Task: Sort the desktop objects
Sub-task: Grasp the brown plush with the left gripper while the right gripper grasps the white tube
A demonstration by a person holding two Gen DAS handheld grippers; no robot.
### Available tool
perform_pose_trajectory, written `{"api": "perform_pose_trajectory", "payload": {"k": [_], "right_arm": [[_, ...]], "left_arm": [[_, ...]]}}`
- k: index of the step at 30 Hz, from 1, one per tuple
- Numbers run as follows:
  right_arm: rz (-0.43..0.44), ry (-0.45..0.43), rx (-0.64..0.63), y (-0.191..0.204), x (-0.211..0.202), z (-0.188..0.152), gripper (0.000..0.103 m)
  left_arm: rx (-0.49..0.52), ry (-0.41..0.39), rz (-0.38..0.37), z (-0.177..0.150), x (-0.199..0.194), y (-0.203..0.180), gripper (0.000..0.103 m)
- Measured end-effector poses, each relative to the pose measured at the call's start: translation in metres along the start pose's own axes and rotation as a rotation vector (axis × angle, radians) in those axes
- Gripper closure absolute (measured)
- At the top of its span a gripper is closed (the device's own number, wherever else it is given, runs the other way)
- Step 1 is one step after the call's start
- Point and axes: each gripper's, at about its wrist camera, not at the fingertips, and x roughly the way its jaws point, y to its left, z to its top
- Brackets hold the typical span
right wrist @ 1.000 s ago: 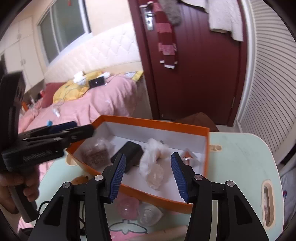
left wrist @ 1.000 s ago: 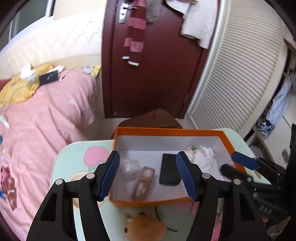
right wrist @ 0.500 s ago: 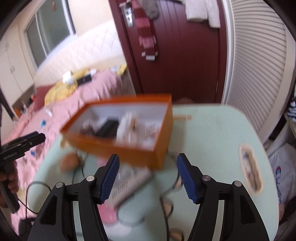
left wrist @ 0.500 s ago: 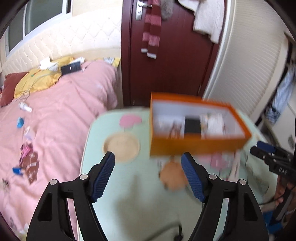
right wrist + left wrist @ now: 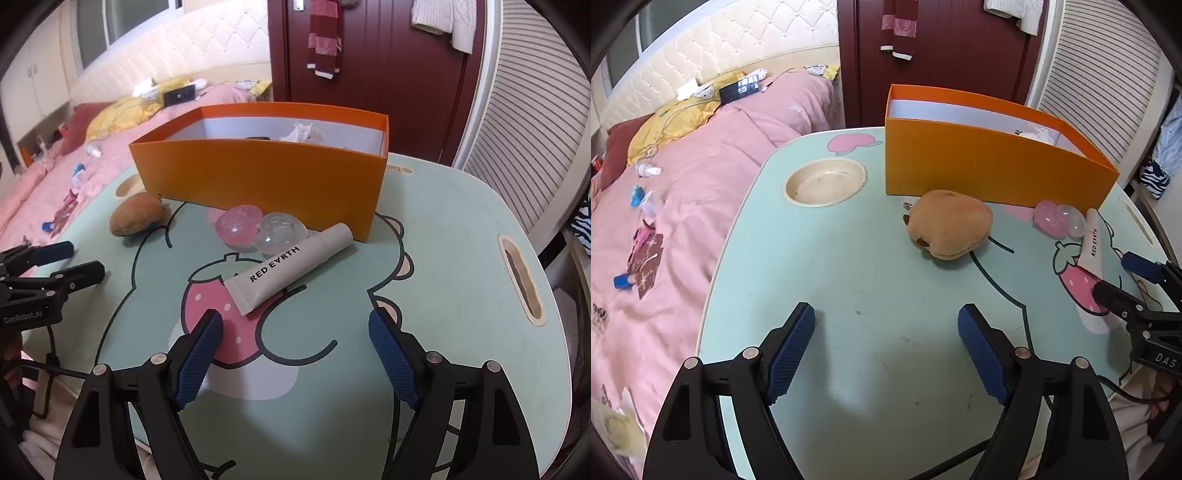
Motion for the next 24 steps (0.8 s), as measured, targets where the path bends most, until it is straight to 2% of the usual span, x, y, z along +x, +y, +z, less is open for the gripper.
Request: {"api": "perform_pose_trajectory", "payload": {"k": [5,10,14,15,16,20,24], "right_arm": [[0.0,0.003,-0.003,-0.001,0.001,0.001,0.02],[0.004,0.008,-0.011,0.003,0.002,0.002,0.016],[0.005,0.012,0.003,0.002,0.003,0.005,0.012],[0.007,0.012,0.014,0.001,0.004,0.006,0.012],[0.008,0.013,0.025,0.0,0.006,0.008,0.011],[0.016,0.032,0.072,-0.006,0.015,0.022,0.011],[0.037,0.038,0.125,-0.009,0.023,0.036,0.011]], "left_arm": [[-0.009,-0.003,-0.059,0.016,0.002,0.0,0.023],[0.082,-0.039,-0.032,0.048,0.01,-0.016,0.023],[0.139,-0.009,-0.04,0.066,0.035,-0.029,0.023],[0.138,0.009,-0.058,0.068,0.042,-0.03,0.027],[0.132,0.016,-0.077,0.069,0.044,-0.03,0.057],[0.167,0.014,-0.116,0.067,0.034,-0.034,0.06],[0.162,-0.013,-0.115,0.067,0.021,-0.027,0.06]]}}
